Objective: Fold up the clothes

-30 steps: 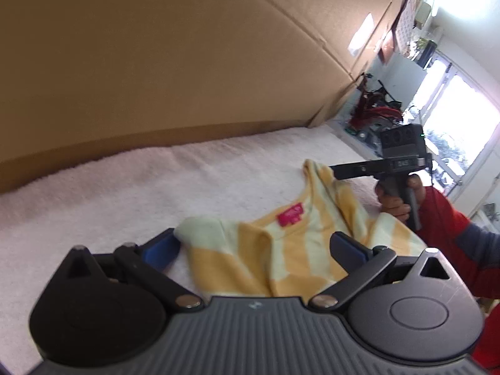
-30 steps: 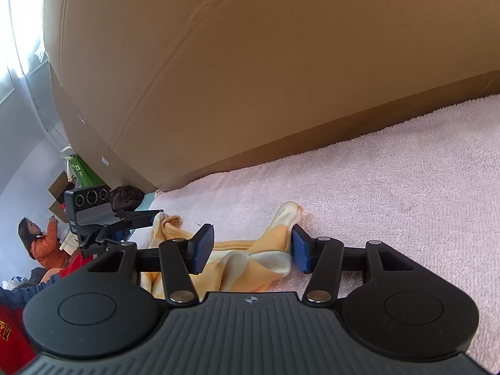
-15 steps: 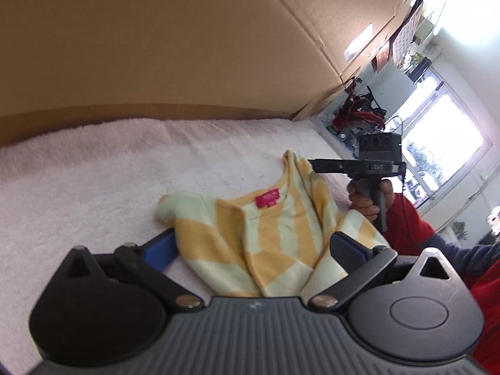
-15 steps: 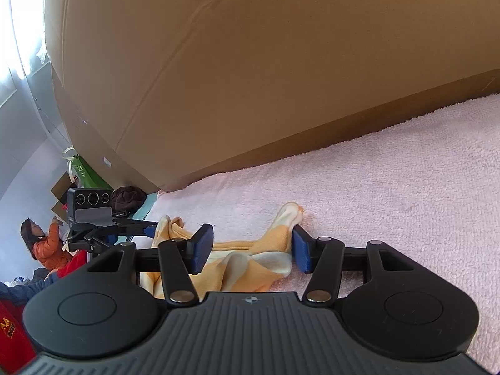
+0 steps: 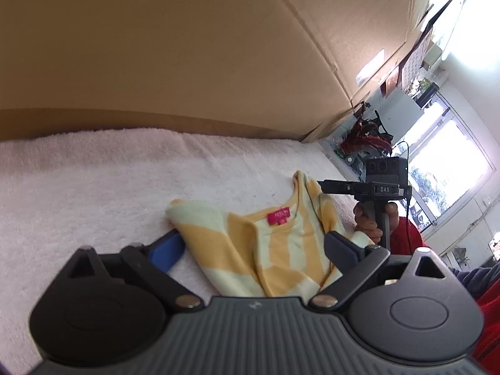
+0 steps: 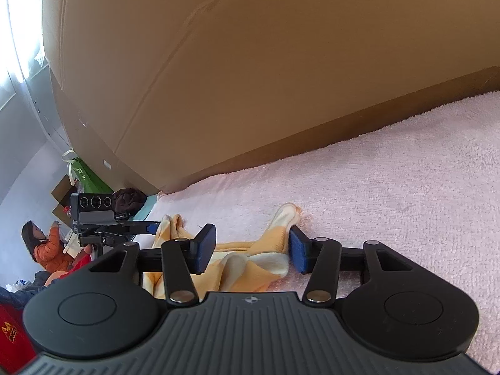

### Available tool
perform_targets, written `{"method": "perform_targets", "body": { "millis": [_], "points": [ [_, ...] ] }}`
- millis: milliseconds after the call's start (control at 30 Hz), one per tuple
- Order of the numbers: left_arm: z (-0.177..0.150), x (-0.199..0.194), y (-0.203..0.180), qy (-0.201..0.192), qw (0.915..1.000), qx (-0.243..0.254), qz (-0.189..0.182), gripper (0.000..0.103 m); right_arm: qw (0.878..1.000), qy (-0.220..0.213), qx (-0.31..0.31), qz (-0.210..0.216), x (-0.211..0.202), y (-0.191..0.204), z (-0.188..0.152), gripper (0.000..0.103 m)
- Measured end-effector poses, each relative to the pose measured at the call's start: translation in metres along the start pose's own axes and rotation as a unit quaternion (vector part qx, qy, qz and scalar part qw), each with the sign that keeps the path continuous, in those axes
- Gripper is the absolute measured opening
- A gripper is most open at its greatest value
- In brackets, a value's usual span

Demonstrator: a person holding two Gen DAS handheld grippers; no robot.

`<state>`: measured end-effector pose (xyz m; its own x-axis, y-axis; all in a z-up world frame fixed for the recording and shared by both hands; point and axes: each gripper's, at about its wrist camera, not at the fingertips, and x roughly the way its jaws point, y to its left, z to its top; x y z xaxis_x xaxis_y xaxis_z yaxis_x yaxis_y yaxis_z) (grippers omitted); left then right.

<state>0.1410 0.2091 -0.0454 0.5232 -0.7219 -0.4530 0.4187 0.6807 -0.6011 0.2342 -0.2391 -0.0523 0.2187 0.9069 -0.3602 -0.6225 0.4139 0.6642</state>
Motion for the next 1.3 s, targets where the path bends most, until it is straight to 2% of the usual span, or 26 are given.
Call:
{"method": "perform_targets", "body": {
  "millis": [67, 133, 167, 233, 267, 333, 367, 400, 433, 533, 567, 600, 633, 667, 700, 733, 833, 900, 1033, 1100, 1300],
  "points": [
    [0.001, 0.002, -0.002, -0.005, 1.0, 0.002, -0.003, 0.086, 1.0, -0.003, 0.015, 0.004, -0.002, -0.004, 0.001, 0.045],
    [0.0, 0.003, -0.004, -0.01, 0.9999, 0.008, -0.009, 0.075, 1.0, 0.001, 0.027, 0.011, -0.004, -0.007, 0.002, 0.044],
    [-0.002, 0.004, -0.005, -0.01, 0.9999, 0.014, 0.002, 0.071, 0.999, 0.003, 0.034, 0.015, -0.005, -0.008, 0.003, 0.042],
    [-0.006, 0.005, -0.005, -0.005, 0.9996, 0.014, 0.024, 0.045, 0.998, 0.007, 0.051, 0.021, -0.007, -0.013, 0.005, 0.039],
    [-0.006, 0.005, -0.004, -0.005, 0.9996, 0.011, 0.024, 0.043, 0.998, 0.007, 0.057, 0.028, -0.008, -0.015, 0.005, 0.04],
    [-0.006, 0.003, -0.001, -0.006, 0.9998, 0.005, 0.02, 0.044, 0.997, 0.008, 0.066, 0.041, -0.012, -0.017, 0.005, 0.044],
    [-0.007, 0.002, 0.0, -0.007, 0.9998, 0.001, 0.018, 0.048, 0.997, 0.009, 0.057, 0.044, -0.012, -0.014, 0.005, 0.052],
    [-0.007, 0.001, 0.002, -0.008, 0.9998, -0.002, 0.016, 0.06, 0.998, 0.011, 0.049, 0.048, -0.012, -0.011, 0.004, 0.061],
    [-0.006, 0.001, 0.004, -0.008, 0.9999, -0.006, 0.008, 0.069, 0.998, 0.012, 0.041, 0.051, -0.012, -0.009, 0.003, 0.062],
    [-0.007, 0.0, 0.001, -0.019, 0.9997, 0.0, 0.018, 0.071, 0.999, 0.008, 0.018, 0.036, -0.01, -0.003, 0.001, 0.06],
    [-0.007, 0.0, 0.0, -0.025, 0.9992, 0.004, 0.03, 0.071, 1.0, 0.004, 0.012, 0.025, -0.008, -0.002, 0.0, 0.055],
    [-0.007, 0.0, 0.0, -0.031, 0.9986, 0.008, 0.042, 0.064, 1.0, 0.003, 0.009, 0.01, -0.006, -0.002, 0.0, 0.045],
    [-0.007, 0.001, -0.002, -0.032, 0.9981, 0.013, 0.051, 0.05, 1.0, 0.004, 0.014, -0.002, -0.004, -0.004, 0.001, 0.04],
    [-0.007, 0.002, -0.004, -0.031, 0.9975, 0.019, 0.061, 0.046, 1.0, 0.006, 0.021, -0.013, -0.003, -0.006, 0.002, 0.026],
    [-0.007, 0.003, -0.007, -0.03, 0.9968, 0.024, 0.07, 0.042, 0.999, 0.011, 0.032, -0.022, -0.002, -0.01, 0.003, 0.007],
    [-0.008, 0.004, -0.009, -0.03, 0.996, 0.03, 0.079, 0.033, 0.999, 0.015, 0.04, -0.03, -0.002, -0.012, 0.003, 0.007],
    [-0.008, 0.007, -0.015, -0.027, 0.9929, 0.047, 0.106, 0.016, 0.999, 0.013, 0.028, -0.034, -0.002, -0.009, 0.003, 0.007],
    [-0.009, 0.009, -0.019, -0.026, 0.9902, 0.058, 0.124, 0.013, 0.999, 0.007, 0.039, -0.03, -0.003, -0.012, 0.004, 0.007],
    [-0.017, 0.015, -0.048, -0.031, 0.9735, 0.123, 0.191, 0.007, 0.999, 0.0, 0.049, -0.013, -0.007, -0.01, 0.006, 0.007],
    [-0.017, 0.012, -0.061, -0.039, 0.9683, 0.144, 0.201, 0.007, 0.999, -0.005, 0.042, -0.012, -0.012, -0.005, 0.008, 0.007],
    [-0.011, -0.013, -0.084, -0.055, 0.9644, 0.166, 0.199, 0.007, 1.0, -0.02, -0.006, 0.004, -0.04, 0.036, 0.013, 0.007]
  ]
}}
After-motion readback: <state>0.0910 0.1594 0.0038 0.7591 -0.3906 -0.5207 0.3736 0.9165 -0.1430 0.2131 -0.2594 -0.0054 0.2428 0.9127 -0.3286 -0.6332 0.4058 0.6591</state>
